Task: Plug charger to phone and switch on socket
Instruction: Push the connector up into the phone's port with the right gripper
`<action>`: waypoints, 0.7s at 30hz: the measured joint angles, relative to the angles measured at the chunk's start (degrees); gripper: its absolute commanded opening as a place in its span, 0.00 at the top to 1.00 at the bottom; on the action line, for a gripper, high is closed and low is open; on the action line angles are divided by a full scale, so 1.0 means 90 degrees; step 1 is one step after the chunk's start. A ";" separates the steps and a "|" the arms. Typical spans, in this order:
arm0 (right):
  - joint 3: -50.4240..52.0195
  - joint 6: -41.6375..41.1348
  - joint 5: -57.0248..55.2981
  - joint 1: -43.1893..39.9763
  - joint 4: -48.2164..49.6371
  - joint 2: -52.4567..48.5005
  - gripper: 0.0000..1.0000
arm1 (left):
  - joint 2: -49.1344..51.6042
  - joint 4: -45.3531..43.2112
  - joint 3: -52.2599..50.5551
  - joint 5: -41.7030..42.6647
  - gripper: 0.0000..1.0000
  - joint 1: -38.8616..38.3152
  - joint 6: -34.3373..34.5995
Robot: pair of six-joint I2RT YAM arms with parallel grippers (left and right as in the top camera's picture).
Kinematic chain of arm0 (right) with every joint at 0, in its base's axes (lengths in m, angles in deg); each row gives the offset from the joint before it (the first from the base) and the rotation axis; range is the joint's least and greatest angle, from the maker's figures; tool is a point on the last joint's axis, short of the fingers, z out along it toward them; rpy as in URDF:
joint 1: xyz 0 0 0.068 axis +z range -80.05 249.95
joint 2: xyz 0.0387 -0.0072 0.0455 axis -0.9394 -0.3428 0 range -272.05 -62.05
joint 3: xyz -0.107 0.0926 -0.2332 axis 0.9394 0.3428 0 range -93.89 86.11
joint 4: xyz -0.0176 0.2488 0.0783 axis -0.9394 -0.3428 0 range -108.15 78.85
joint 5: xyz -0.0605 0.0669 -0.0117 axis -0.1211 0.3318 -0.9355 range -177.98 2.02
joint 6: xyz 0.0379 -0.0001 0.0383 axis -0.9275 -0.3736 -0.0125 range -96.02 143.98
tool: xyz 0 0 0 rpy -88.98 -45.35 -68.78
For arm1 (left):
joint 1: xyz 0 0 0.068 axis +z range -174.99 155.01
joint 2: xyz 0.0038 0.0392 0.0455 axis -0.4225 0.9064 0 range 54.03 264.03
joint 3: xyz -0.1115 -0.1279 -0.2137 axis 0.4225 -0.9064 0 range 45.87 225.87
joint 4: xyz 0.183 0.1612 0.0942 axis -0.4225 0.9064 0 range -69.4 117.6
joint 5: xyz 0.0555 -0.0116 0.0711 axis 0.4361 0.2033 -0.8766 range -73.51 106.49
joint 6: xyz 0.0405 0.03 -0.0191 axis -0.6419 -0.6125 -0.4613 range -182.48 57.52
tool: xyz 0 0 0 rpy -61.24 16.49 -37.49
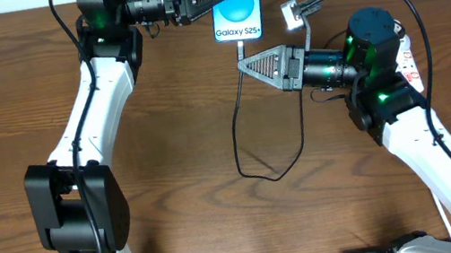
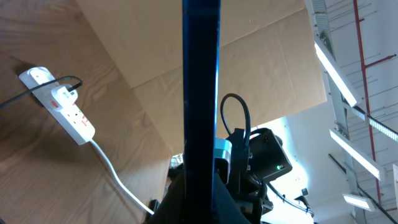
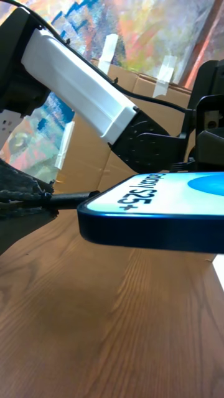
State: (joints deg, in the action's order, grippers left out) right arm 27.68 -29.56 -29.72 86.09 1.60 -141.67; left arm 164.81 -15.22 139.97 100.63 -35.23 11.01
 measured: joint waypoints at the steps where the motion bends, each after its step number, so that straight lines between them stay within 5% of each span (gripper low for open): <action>1: 0.0000 0.0000 0.0000 0.0010 0.0000 0.0000 0.99 | 0.0000 0.0000 0.0000 0.0002 0.93 0.0000 -0.0002; 21: 0.0000 -0.0012 -0.0007 0.0019 0.0068 0.0000 0.99 | 0.0000 -0.0002 0.0000 0.0095 0.93 0.0000 0.0000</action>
State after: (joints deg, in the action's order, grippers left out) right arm 27.68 -29.67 -29.78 86.27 2.21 -141.67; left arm 164.81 -15.24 139.97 101.48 -35.23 11.01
